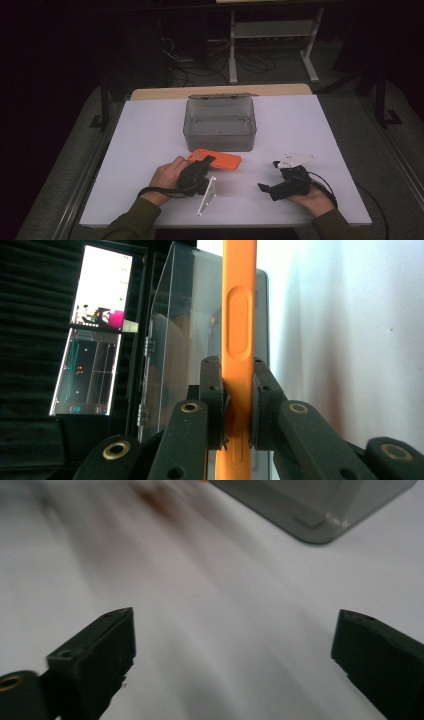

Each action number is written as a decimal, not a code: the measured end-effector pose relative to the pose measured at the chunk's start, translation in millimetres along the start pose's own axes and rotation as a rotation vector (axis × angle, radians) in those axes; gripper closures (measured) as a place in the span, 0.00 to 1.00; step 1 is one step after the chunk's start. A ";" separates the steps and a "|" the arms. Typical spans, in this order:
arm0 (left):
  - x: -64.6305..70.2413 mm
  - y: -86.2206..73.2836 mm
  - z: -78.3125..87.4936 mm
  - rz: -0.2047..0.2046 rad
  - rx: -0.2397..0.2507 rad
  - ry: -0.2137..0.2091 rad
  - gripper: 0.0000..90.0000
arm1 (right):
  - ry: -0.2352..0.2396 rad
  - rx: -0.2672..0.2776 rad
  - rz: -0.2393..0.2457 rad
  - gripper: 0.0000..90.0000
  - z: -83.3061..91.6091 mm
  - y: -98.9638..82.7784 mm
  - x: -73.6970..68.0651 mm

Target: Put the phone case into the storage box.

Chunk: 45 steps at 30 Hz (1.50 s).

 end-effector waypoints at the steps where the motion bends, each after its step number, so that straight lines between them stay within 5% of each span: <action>1: 0.3 0.1 0.0 0.001 0.001 -0.002 0.88 | -0.002 0.001 -0.002 0.04 0.5 0.3 0.0; 11: -0.2 0.2 0.2 0.008 -0.001 -0.006 0.88 | -0.001 0.006 -0.016 0.10 2.1 1.7 0.2; 14: -0.5 0.3 0.3 0.012 0.000 -0.008 0.88 | -0.025 -0.003 -0.031 0.02 0.2 -0.1 1.0; 22: -3.3 0.3 0.8 0.042 0.002 -0.013 0.88 | -0.062 -0.018 -0.031 0.00 -1.4 -3.6 0.9; 45: -12.3 -1.8 0.2 0.201 0.008 -0.047 0.88 | -0.072 -0.023 -0.017 0.00 -2.3 -4.5 1.8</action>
Point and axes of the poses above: each handheld gripper's, and its own axes: z roughly backward along the jaws, y roughly out of its top, x roughly to its right, the point moved 7 cm from there along -z, roughly forward along the jaws, and after that the axes turned 11 degrees about y, right-handed, at the moved point
